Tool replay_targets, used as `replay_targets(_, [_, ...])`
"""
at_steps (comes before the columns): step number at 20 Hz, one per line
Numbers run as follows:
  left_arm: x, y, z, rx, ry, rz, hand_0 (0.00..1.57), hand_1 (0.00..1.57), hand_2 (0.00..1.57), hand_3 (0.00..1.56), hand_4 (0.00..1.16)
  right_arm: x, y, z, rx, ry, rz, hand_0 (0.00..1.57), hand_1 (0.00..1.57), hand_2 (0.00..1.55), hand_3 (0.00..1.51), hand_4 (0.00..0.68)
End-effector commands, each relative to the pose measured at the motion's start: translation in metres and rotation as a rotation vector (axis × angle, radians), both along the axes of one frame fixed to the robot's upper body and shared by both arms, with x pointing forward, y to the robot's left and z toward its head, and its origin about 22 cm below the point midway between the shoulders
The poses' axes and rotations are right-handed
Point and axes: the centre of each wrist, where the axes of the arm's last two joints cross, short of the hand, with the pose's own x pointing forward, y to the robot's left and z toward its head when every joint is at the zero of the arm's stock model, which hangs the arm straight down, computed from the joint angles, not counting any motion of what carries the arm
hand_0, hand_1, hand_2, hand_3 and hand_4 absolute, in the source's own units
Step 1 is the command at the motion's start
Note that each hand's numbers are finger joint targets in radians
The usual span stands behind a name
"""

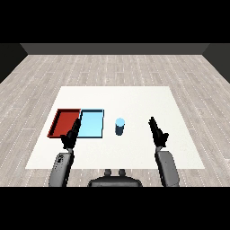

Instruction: Pick the blue can and put it in the blue box

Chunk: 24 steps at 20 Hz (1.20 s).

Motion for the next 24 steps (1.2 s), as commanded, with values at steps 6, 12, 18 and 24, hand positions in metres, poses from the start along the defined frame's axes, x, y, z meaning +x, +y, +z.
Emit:
replay_targets(6, [0.012,0.009,0.015,0.013,-0.036,0.028,0.00,0.00,0.00,0.00,0.00,0.040,0.028,0.018,0.001,-0.008,-0.022,0.00,0.00,0.00,0.00,0.000])
replay_targets(12, [0.001,0.008,0.020,-0.126,-0.430,-0.034,0.00,0.00,0.00,0.00,0.00,0.044,0.054,0.013,0.197,-0.218,0.121,0.00,0.00,0.00,0.00,0.000])
replay_targets(18, [0.002,0.004,0.012,-0.109,-0.463,-0.048,0.00,0.00,0.00,0.00,0.00,0.035,0.029,0.011,0.191,-0.217,0.135,0.00,0.00,0.00,0.00,0.000])
replay_targets(24, [0.013,0.004,0.029,-0.157,-0.453,-0.048,0.00,0.00,0.00,0.00,0.00,0.061,0.041,0.018,0.206,-0.207,0.134,0.00,0.00,0.00,0.00,0.000])
